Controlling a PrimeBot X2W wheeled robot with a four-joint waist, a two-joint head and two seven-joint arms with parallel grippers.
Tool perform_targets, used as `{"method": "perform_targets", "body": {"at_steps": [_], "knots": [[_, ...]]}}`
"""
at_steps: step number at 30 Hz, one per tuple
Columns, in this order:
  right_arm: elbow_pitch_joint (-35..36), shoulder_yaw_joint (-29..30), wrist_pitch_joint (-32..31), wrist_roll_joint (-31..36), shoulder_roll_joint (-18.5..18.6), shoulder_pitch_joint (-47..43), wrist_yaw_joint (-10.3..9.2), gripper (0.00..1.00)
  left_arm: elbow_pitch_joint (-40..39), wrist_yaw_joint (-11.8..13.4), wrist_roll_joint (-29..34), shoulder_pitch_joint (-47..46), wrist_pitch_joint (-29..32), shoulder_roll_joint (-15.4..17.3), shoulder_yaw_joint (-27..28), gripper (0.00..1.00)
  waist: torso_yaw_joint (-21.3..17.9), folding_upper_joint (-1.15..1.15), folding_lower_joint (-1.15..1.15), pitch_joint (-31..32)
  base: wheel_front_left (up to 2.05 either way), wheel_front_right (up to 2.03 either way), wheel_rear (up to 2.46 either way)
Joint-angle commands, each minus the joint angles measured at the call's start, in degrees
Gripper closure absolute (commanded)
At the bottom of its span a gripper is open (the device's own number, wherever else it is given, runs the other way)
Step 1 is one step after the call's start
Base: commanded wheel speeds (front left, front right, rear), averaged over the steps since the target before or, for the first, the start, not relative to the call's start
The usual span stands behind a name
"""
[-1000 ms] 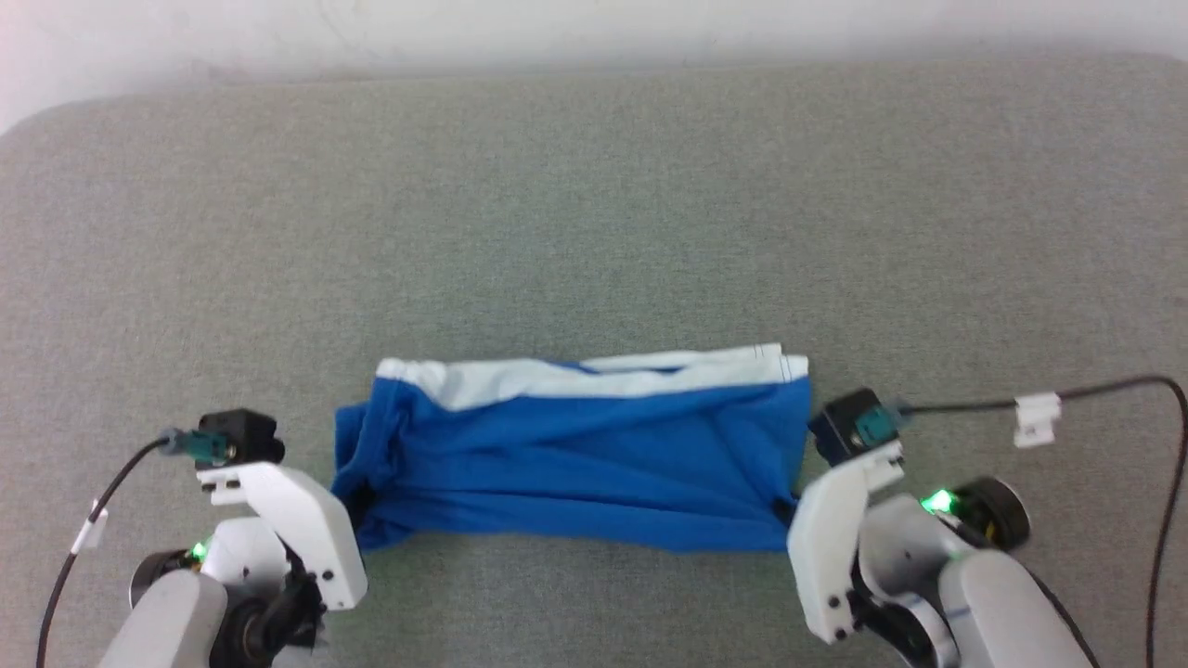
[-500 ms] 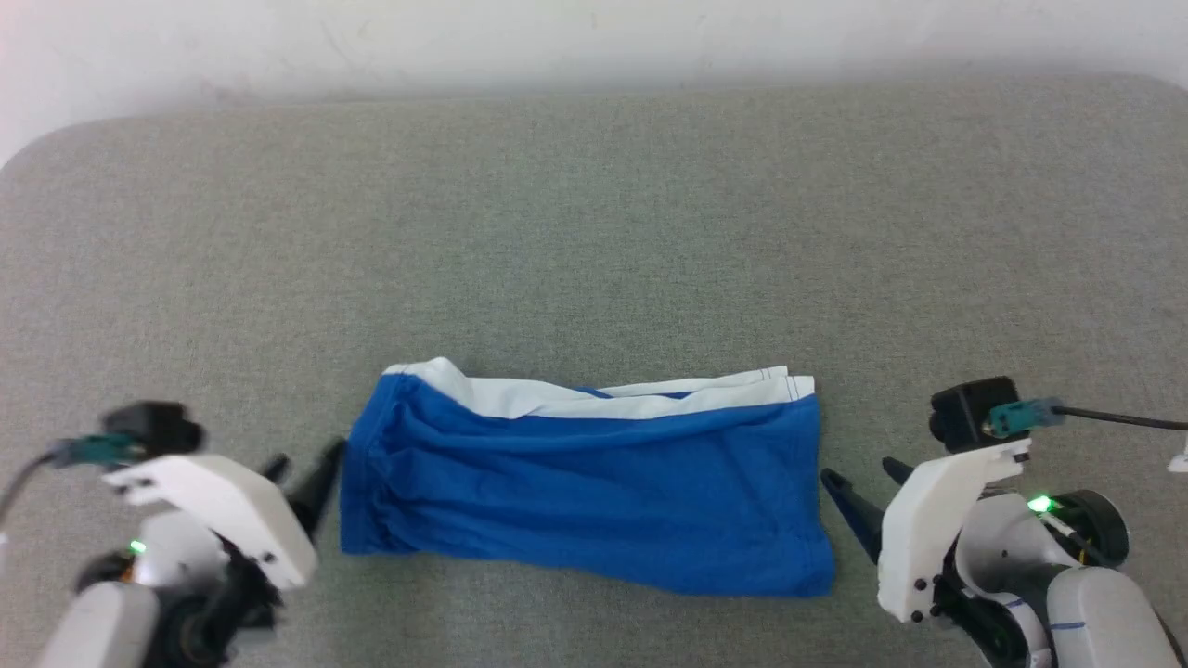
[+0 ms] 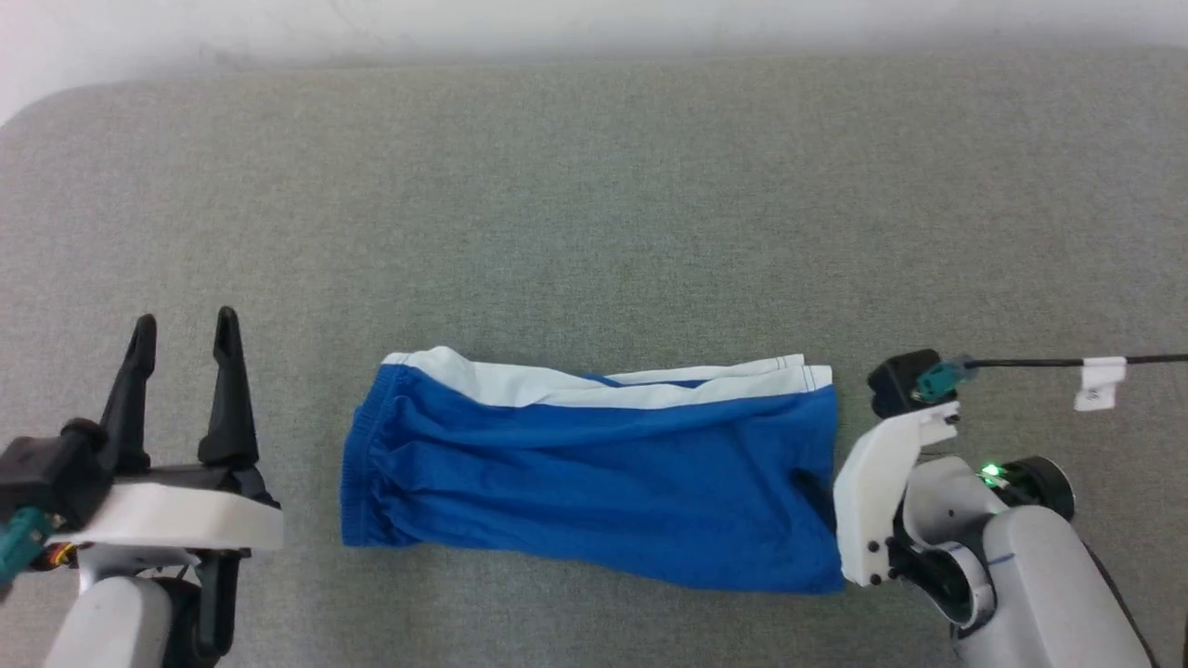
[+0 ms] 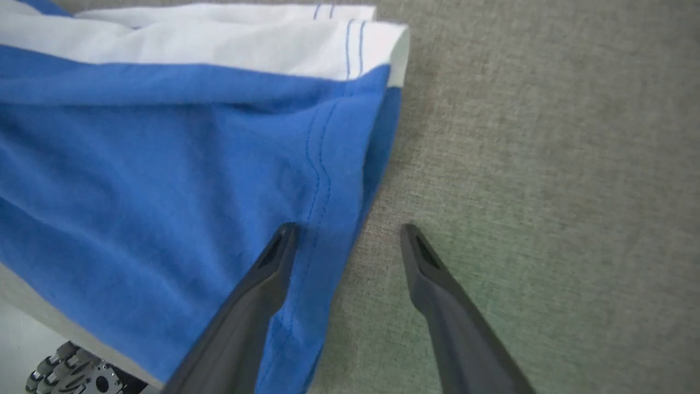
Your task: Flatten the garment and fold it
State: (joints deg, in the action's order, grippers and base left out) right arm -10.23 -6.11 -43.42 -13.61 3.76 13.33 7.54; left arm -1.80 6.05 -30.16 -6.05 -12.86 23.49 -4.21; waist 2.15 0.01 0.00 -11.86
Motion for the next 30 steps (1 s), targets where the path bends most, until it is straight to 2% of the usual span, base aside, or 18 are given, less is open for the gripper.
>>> {"method": "perform_targets", "body": {"at_steps": [1, 10, 14, 15, 16, 17, 27, 30], "knots": [[-1.6, -0.9, -0.2, -0.2, 0.2, 1.6, -0.05, 0.0, 0.5, -0.7, 1.8, -0.9, -1.5, -1.1, 0.1, 0.0, 0.4, -0.01, 0.0, -0.6, 0.0, 0.0, 0.0], [-9.7, -9.5, 1.4, -0.4, 0.1, 7.3, -0.05, 0.0, -1.7, -5.9, 9.5, -1.2, -2.1, -8.1, 4.9, 0.0, 0.9, -0.01, 0.0, -1.6, 0.0, 0.0, 0.0], [-12.4, -11.2, 2.6, -1.0, -0.1, 9.1, -0.05, 0.0, -1.1, -8.1, 11.3, -0.8, -2.1, -10.5, 7.0, 0.0, 1.3, -0.01, 0.0, -1.7, 0.0, 0.0, 0.0], [-13.2, -11.2, 2.4, -1.0, -0.1, 9.4, -0.05, 0.03, -0.8, -8.6, 11.7, -0.8, -2.1, -10.9, 7.4, 0.0, 1.4, -0.01, 0.0, -1.7, 0.0, 0.0, 0.0], [-13.7, -11.2, 2.5, -1.0, 0.1, 9.6, -0.05, 0.64, -0.7, -9.0, 11.9, -0.8, -2.1, -11.4, 7.8, 0.0, 1.4, -0.01, 0.0, -1.7, 0.0, 0.0, 0.0], [-14.0, -11.0, 2.7, -1.1, 0.3, 9.9, -0.05, 1.0, -0.5, -9.4, 12.2, -0.8, -2.1, -11.8, 8.2, 0.0, 1.5, -0.01, 0.0, -1.8, 0.0, 0.0, 0.0], [-15.3, -4.2, 1.0, -0.7, 6.5, 9.3, -0.05, 1.0, 0.4, -12.0, 14.0, -0.5, -2.1, -14.4, 10.7, 0.0, 1.0, -0.01, 0.0, -1.1, 0.0, 0.0, 0.0], [-15.3, 0.5, 0.1, 0.9, 9.0, 9.3, -0.05, 1.0, 0.5, -12.4, 14.6, -0.2, -2.1, -15.0, 11.2, 0.0, 0.6, -0.01, 0.0, -0.9, 0.0, 0.0, 0.0]]}}
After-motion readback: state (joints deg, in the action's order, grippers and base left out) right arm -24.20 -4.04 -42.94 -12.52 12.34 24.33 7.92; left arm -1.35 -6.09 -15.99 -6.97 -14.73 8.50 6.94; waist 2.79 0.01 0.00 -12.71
